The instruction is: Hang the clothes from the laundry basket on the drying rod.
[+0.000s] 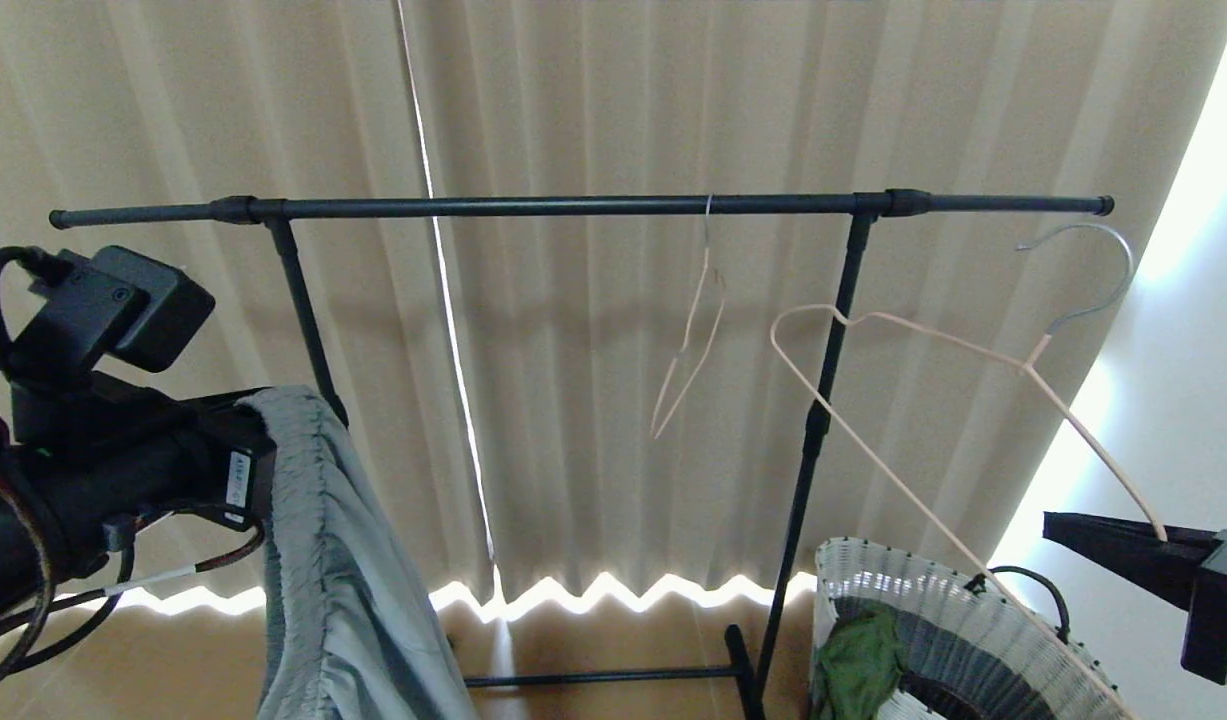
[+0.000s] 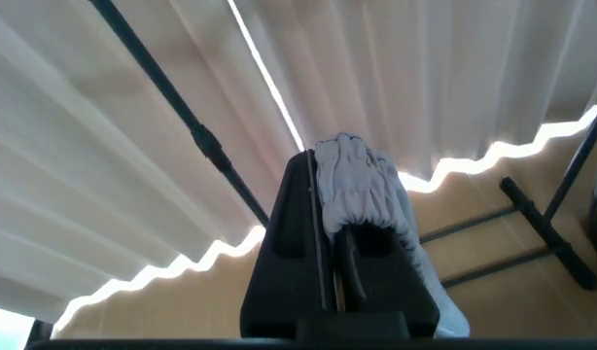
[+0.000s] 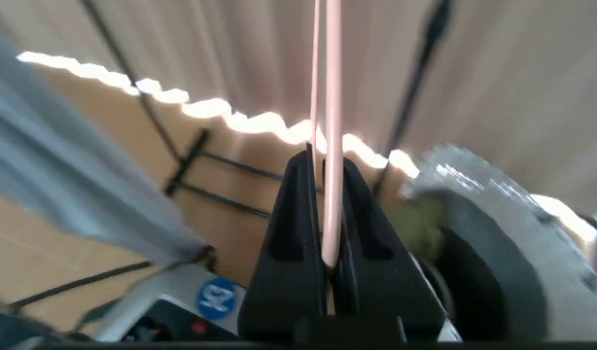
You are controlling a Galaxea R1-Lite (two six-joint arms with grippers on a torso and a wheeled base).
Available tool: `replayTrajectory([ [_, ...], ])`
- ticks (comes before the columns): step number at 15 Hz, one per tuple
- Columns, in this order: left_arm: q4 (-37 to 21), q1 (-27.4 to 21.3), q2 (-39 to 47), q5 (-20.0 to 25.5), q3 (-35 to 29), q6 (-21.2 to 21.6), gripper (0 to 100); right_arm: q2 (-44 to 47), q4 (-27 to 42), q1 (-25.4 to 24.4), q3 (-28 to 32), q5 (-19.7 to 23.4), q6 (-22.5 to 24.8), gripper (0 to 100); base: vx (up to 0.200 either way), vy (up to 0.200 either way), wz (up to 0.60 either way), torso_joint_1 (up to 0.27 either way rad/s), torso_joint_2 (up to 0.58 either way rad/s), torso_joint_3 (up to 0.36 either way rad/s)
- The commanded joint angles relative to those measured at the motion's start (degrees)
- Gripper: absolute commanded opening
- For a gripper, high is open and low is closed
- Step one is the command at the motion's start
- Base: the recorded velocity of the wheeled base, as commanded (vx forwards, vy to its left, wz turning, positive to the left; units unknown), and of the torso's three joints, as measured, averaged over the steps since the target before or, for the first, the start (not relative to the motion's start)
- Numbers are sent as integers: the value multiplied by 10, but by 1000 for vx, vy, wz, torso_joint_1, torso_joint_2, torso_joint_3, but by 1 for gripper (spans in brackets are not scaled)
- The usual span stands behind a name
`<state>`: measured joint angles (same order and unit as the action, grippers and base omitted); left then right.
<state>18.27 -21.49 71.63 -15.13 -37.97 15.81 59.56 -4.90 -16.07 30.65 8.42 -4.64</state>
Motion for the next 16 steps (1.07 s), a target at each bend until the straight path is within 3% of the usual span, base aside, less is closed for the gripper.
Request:
replayTrajectory([
  [1, -1, 0, 19, -1, -17, 1, 0, 32, -15, -5, 15, 27, -1, 0, 0, 0, 0, 0, 0, 0],
  [6, -90, -17, 21, -2, -71, 0, 0, 83, -86, -47, 36, 34, -3, 0, 0, 0, 0, 0, 0, 0],
  [7, -100, -27, 32, -3, -90, 0, 0, 102, -101, -82, 42, 33, -18, 0, 0, 0, 0, 0, 0, 0],
  [8, -101, -35, 47, -10, -106, 0, 0, 107, -121, -113, 39, 33, -44, 0, 0, 0, 0, 0, 0, 0],
  [10, -100, -42, 69, -35, -114, -3, 0, 107, -129, -126, 38, 33, -65, 0, 0, 0, 0, 0, 0, 0],
  [12, -97, -53, 83, -46, -122, -3, 0, 108, -129, -136, 36, 33, -65, 0, 0, 0, 0, 0, 0, 0],
  [16, -98, -92, 149, -64, -199, -26, 0, 122, -129, -189, 31, 33, -66, 0, 0, 0, 0, 0, 0, 0],
])
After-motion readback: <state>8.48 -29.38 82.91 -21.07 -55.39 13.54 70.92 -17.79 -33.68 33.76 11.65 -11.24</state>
